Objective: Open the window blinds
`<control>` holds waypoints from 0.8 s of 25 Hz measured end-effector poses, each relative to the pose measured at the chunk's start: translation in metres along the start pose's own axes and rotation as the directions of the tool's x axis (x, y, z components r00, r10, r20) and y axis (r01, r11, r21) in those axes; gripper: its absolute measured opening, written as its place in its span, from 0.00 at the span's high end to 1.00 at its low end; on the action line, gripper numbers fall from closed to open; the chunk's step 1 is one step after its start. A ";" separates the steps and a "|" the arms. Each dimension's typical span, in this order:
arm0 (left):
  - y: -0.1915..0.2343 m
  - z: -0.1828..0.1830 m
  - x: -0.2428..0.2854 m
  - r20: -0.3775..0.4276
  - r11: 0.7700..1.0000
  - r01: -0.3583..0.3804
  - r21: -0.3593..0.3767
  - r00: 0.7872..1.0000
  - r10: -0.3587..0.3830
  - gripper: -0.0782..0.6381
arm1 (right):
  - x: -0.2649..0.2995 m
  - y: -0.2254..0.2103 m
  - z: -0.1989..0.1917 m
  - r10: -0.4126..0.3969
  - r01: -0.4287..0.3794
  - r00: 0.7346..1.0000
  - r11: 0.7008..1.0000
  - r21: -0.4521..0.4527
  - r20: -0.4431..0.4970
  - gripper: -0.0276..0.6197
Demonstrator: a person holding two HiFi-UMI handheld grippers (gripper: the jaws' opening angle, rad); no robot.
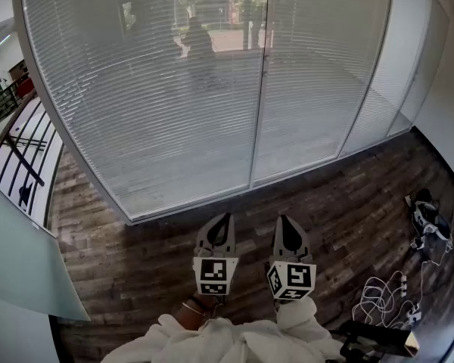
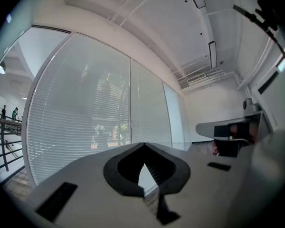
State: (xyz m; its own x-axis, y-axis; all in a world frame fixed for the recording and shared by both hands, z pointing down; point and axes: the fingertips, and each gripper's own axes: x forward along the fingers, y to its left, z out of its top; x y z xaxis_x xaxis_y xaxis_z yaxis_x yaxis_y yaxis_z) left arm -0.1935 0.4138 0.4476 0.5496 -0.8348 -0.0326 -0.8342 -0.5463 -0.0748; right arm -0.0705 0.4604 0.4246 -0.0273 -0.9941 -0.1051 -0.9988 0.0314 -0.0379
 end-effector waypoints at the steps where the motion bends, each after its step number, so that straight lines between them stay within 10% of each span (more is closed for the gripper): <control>1: 0.002 0.000 0.000 -0.001 1.000 0.000 0.000 1.000 0.000 0.89 | 0.001 -0.001 0.000 -0.009 0.009 1.000 1.000 0.001 0.002 0.94; 20: 0.037 -0.029 0.092 -0.026 0.997 0.056 -0.047 0.998 -0.057 0.89 | 0.107 -0.033 -0.023 -0.062 0.062 0.998 0.998 0.008 -0.013 0.94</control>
State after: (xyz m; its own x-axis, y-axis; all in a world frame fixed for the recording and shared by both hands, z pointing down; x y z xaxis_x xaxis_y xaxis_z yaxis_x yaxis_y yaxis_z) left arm -0.1754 0.3147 0.4712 0.5953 -0.8035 -0.0028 -0.8032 -0.5950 -0.0292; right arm -0.0414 0.3506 0.4375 0.0337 -0.9954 -0.0899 -0.9982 -0.0291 -0.0519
